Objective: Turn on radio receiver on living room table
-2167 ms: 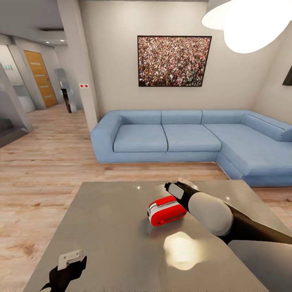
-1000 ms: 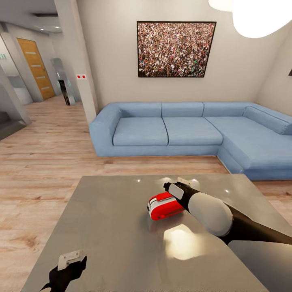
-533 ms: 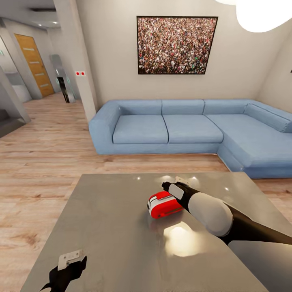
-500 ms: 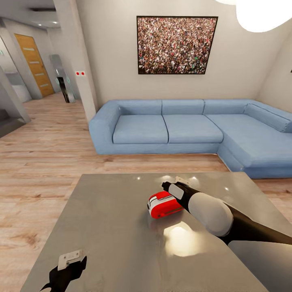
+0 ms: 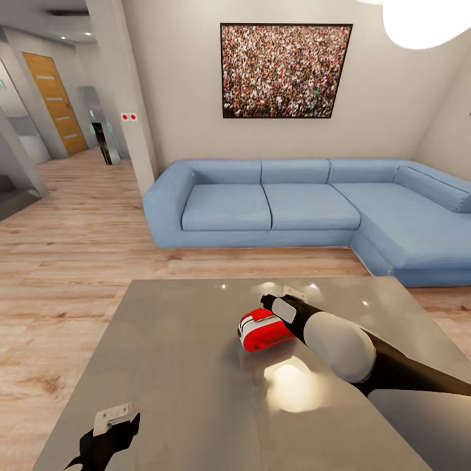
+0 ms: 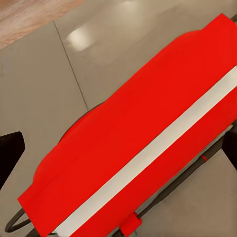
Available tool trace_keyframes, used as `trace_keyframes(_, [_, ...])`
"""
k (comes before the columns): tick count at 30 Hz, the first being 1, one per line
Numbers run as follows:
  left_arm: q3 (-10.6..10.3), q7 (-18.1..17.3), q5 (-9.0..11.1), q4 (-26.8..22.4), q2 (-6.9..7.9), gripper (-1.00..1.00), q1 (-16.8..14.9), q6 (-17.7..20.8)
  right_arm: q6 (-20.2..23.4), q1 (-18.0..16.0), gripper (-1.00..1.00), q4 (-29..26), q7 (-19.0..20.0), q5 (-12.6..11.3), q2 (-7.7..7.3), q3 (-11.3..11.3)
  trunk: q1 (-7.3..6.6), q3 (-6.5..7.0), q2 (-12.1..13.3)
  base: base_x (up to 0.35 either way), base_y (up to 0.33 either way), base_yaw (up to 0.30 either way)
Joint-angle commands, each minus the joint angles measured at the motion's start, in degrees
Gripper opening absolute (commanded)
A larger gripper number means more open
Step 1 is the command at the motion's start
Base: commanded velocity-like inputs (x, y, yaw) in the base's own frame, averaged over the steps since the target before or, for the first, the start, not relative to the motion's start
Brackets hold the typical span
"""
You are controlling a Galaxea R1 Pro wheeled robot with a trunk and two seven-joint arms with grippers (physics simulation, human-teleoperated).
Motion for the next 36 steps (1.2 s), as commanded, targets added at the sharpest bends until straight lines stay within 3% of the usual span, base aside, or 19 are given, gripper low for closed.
trace_keyframes(1, [0.0,0.0,0.0,0.0,0.00,1.00,0.0,0.0,0.0,0.0,1.00,0.0,0.0,0.0,0.00,0.0,0.00,-0.08,0.0,0.000,0.000,0.000])
trace_keyframes(18, [0.0,0.0,0.0,0.0,0.00,1.00,0.0,0.0,0.0,0.0,1.00,0.0,0.2,0.2,0.00,0.0,0.00,-1.55,0.0,0.000,0.000,0.000])
trace_keyframes(36, [0.0,0.0,0.0,0.1,-0.02,1.00,0.0,0.0,-0.1,0.0,1.00,-0.1,0.4,2.6,0.00,0.4,0.00,-1.66,0.0,0.000,0.000,0.000])
